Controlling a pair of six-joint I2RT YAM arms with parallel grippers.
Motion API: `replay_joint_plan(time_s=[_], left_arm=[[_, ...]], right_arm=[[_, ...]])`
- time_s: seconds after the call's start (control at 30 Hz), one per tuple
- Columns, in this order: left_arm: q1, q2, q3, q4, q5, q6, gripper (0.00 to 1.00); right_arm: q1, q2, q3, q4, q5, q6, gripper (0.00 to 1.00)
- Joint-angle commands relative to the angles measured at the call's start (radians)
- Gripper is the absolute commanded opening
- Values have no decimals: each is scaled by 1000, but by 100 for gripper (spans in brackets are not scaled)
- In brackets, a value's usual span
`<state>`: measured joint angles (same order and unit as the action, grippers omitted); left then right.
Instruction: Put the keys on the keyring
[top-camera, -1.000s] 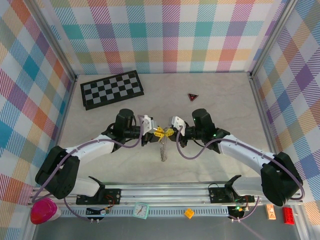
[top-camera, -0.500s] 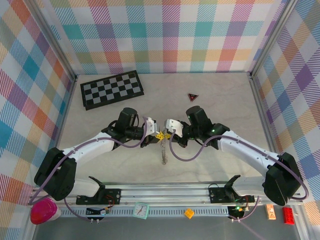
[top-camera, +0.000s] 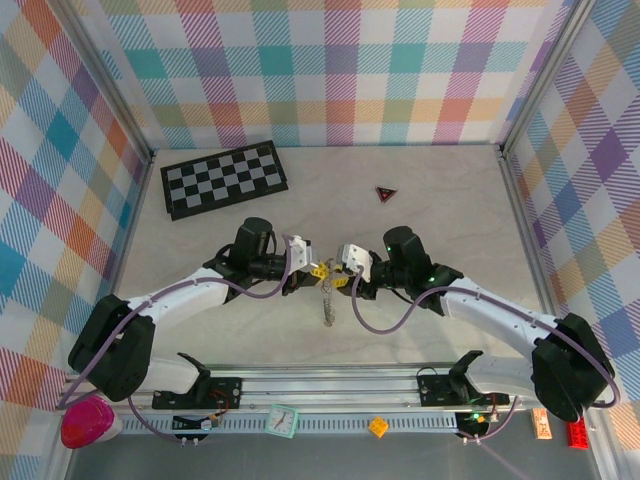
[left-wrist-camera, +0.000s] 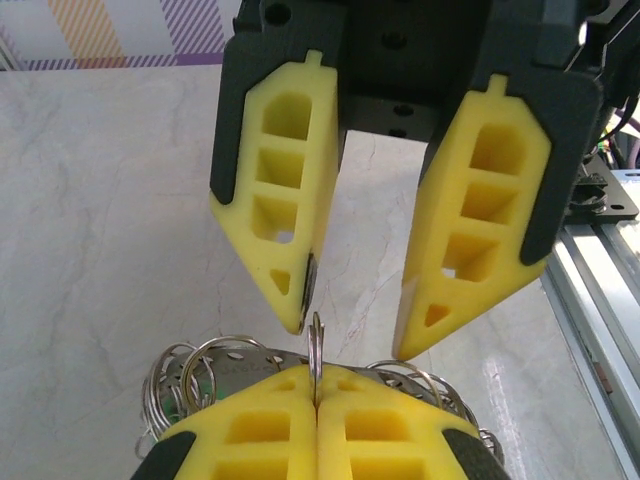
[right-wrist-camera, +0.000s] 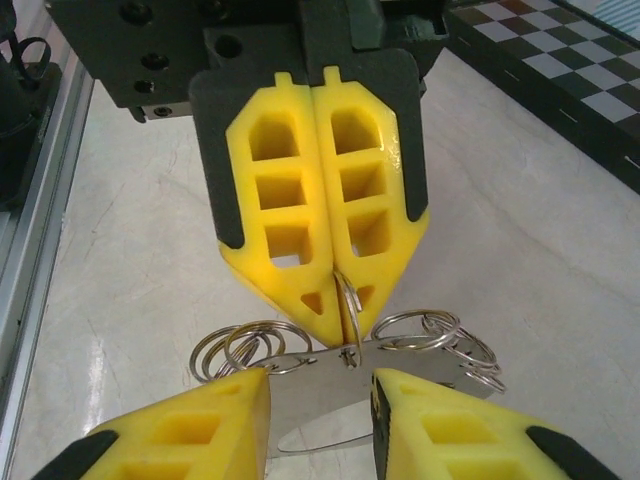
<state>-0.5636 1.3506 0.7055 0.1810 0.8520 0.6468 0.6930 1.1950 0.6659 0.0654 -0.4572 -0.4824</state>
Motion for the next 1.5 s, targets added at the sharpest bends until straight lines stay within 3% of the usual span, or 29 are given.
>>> replay_joint_plan(time_s=[0.0,0.23,0.4,0.43,0.53,0.67,1.13,1.43,1.47], left_arm=[[-5,-21,-20,76,62,-7,0],[-5,-25,-29,90,72,-7,0],[-5,-28,-33,96,71,-10,0],[-5,-30,-32,97,61,-11,4],[-4,-43,-28,76,12,-20,19],[-5,-63,-4,-10,-33,3,22],[-21,-36,81,-172,-51,99,15],[-22,-37,87,-196,-52,121,2],[-22,-41,81,-184,-49,115,1]], right_arm=[[-7,13,-12,115,-34,38,29],[-7,28,-11,137,-58,49,19],[-6,32,2,119,-78,39,1],[-6,31,8,108,-80,31,0],[-7,27,42,34,-73,1,0],[-3,30,108,-114,-49,-65,0],[84,121,307,-448,89,-242,0],[78,87,296,-414,56,-200,0],[67,73,278,-381,43,-180,8]])
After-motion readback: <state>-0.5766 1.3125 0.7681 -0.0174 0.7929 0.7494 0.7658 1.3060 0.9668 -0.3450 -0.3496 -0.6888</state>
